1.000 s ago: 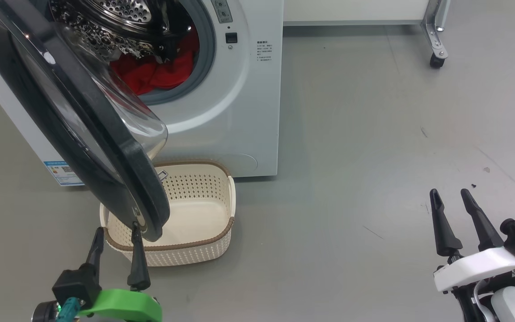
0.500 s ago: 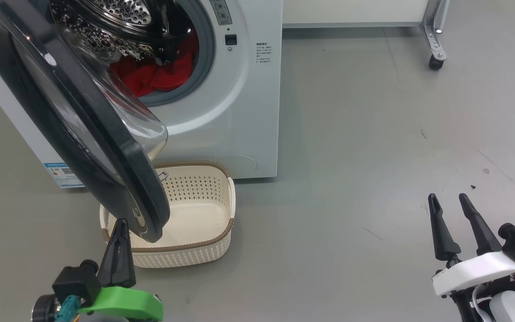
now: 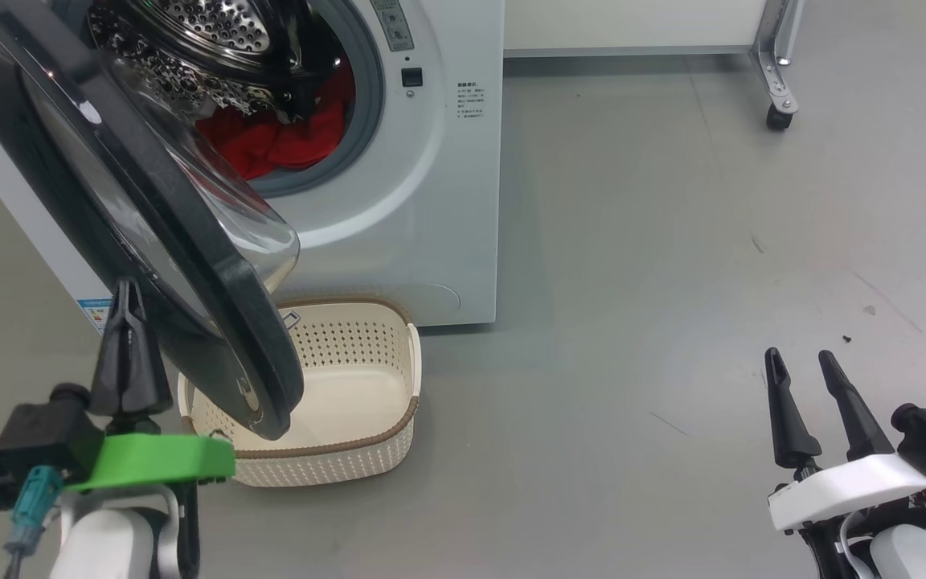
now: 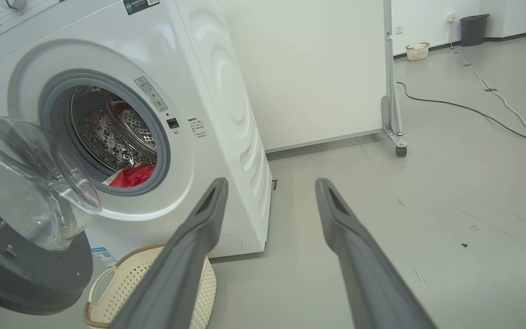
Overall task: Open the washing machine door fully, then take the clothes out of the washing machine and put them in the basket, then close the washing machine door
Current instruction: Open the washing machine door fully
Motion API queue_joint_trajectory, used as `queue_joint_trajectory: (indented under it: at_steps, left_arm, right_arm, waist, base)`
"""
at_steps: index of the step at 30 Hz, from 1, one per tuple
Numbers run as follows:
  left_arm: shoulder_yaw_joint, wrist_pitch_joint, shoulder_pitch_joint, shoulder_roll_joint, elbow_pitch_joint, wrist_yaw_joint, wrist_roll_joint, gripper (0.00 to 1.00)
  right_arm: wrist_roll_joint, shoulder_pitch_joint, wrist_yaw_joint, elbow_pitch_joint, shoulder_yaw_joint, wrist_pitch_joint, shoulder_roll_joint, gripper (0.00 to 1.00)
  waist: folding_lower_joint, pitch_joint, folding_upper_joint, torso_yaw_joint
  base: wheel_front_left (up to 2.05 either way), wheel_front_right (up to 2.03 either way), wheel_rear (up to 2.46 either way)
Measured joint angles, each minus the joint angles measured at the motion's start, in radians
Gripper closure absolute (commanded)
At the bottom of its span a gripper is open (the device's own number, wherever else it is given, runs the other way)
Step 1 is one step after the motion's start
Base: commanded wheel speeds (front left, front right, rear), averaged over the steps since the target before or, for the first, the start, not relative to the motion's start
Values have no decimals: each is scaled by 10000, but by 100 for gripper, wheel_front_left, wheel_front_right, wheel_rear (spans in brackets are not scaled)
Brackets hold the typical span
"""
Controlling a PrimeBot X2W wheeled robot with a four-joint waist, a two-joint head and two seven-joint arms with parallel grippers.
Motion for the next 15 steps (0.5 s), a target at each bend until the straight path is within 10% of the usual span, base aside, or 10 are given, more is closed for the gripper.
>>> queue_joint_trajectory:
  at_steps: [15]
  left_arm:
    - [-73, 453, -2054, 491, -704, -6, 263, 100]
  right_arm:
    - [-77, -9, 54, 69, 81, 0, 21, 0]
  waist:
    - [0, 86, 0, -254]
  base:
    - [0, 0, 0]
